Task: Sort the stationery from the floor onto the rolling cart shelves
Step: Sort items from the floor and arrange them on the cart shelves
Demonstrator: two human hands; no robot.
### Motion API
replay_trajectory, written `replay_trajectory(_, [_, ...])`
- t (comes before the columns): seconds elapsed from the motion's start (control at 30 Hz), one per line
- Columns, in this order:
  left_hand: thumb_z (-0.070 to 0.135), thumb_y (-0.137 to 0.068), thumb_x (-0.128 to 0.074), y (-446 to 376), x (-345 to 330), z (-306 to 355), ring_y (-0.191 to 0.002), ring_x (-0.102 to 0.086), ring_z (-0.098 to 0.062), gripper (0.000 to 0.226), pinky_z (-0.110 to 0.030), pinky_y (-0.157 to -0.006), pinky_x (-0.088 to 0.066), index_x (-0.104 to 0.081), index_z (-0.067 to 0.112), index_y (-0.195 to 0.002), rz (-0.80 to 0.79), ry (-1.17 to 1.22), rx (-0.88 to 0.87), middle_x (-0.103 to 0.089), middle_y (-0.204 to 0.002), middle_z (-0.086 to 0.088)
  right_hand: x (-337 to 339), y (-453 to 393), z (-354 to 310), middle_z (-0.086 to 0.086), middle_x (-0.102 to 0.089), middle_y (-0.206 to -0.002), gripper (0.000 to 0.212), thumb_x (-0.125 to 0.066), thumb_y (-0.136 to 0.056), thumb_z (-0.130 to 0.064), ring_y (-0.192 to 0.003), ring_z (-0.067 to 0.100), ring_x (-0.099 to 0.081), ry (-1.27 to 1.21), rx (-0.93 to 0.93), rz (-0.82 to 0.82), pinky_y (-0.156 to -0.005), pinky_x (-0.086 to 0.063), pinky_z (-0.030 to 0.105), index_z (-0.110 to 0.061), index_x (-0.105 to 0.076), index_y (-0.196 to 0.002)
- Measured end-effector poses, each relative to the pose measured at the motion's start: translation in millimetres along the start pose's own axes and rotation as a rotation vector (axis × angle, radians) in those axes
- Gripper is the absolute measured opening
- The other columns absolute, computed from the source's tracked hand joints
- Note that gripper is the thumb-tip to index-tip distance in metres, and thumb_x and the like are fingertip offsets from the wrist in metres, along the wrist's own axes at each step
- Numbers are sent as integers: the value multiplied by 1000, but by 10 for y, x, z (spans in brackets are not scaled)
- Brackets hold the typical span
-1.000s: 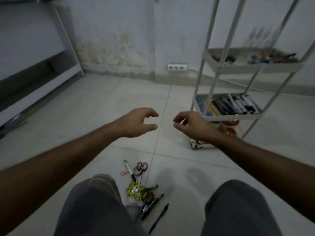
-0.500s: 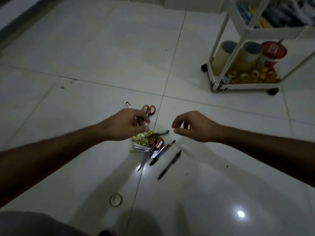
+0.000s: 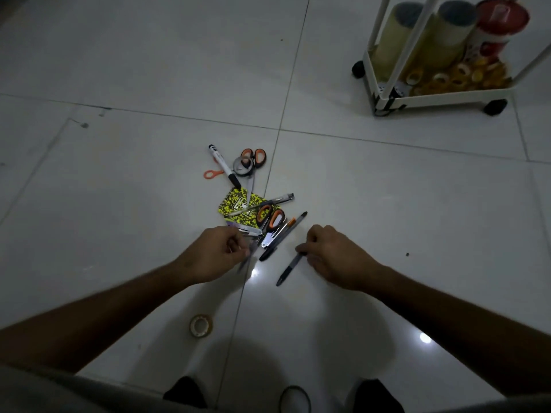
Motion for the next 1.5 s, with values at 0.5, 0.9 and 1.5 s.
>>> replay_trajectory(0.5, [17, -70, -87, -115, -109, -176, -69, -67, -13, 22, -38, -68, -57, -67, 18, -78, 75, 21, 11, -69, -72, 4, 381, -188, 194, 2, -55, -98, 20, -45, -91, -19, -95, 24, -45, 50, 21, 197, -88, -41, 44, -13, -55, -107])
replay_trajectory(0.9, [30, -62, -76, -138, -138, -179, -66, -67, -5, 22, -42, -70, -59, -68, 21, -81, 60, 45, -22, -69, -69, 8, 112, -482, 320, 2, -64, -98, 23, -51, -97, -22, -89, 25, -54, 106, -26, 89, -72, -34, 35, -21, -63, -117])
replay_trajectory(1.5, [15, -92, -66, -694, 247, 400, -86, -62, -14, 14, -39, -79, -55, -71, 16, -105, 180, -233, -330, -65, -96, 0, 404, -140, 536, -10, -50, -75, 15, -37, -108, -28, -65, 6, -48, -368, -239, 178, -57, -32, 23, -19, -47, -113])
Point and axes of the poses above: each hand's wrist, its own y-axis away from the middle knuckle, its own x-axis out of the back of the hand, z = x × y, the point moved 9 cm from there along -y, towards the middle knuckle
